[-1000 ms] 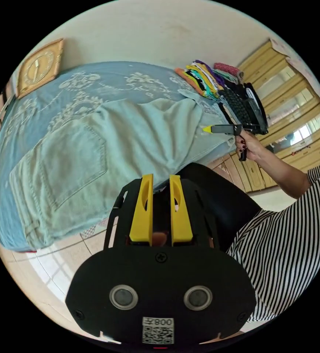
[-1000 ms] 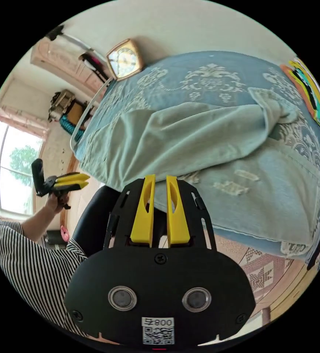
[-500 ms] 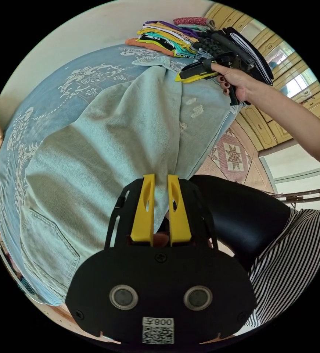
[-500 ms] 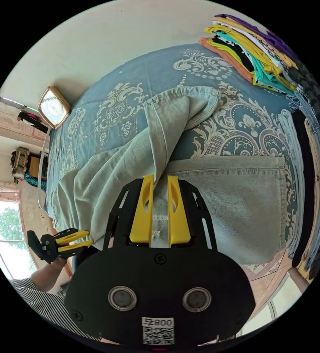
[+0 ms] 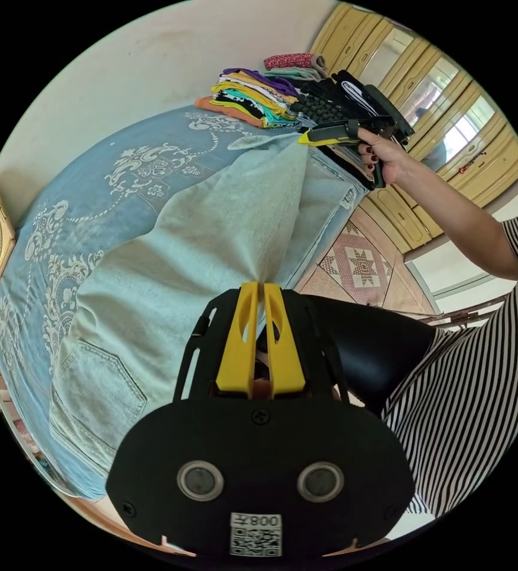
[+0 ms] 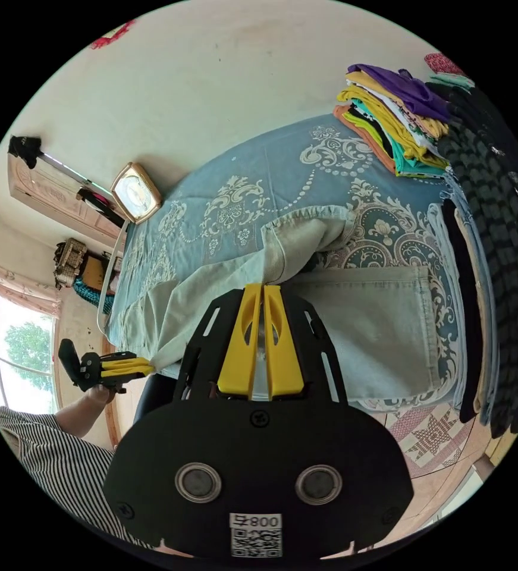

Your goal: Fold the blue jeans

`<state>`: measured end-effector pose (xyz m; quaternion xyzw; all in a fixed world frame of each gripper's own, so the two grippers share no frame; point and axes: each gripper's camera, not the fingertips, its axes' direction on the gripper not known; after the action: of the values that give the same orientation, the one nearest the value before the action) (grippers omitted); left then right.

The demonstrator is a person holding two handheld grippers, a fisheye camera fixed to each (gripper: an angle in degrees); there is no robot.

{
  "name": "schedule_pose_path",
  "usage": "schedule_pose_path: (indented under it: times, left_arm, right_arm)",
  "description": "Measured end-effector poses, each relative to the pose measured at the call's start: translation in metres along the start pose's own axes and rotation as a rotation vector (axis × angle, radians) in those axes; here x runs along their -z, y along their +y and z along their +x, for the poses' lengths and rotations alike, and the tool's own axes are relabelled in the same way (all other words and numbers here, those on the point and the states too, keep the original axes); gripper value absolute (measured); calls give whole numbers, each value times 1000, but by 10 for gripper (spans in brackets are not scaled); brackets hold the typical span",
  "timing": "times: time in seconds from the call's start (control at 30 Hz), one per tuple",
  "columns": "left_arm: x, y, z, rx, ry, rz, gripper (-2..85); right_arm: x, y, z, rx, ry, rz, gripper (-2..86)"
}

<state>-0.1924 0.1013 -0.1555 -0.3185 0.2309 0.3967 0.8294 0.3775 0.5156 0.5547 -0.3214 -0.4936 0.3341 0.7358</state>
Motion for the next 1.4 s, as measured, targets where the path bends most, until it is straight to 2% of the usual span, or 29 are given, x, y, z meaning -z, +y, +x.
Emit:
schedule_pose_path:
  times: [0.17,0.43,0.57,0.7,0.83,0.97,1.07,1.23,1.4]
  left_arm:
    - [-15,-29,16,-45,19,-73,18]
    - [-57,-81,28,-47,29,-224,22]
    - [-69,-112,30,-38,49,-281,29]
    - [-55,-135,33,-35,96,-238,40]
    - [-36,-174,30,-31,187,-104,59]
    - [-46,-269,19,-81,273,7,83]
    - [-66,-348,20,-138,284,47,92]
    - [-106,-459,31,-176,273,1,99]
    - [-155,-536,39,-133,242,-125,92]
  right_arm:
    - [41,56,24,-36,40,-9,2]
    - [52,106,76,-152,26,-96,4]
    - [66,118,99,-211,-40,-74,9]
    - [93,130,114,-223,-80,-44,24]
    - [139,149,146,-331,-180,105,63]
    - [173,153,189,-460,-247,252,76]
    - [197,149,203,-480,-186,306,78]
    - [217,135,214,-479,7,240,83]
    - [221,129,223,-507,20,179,84]
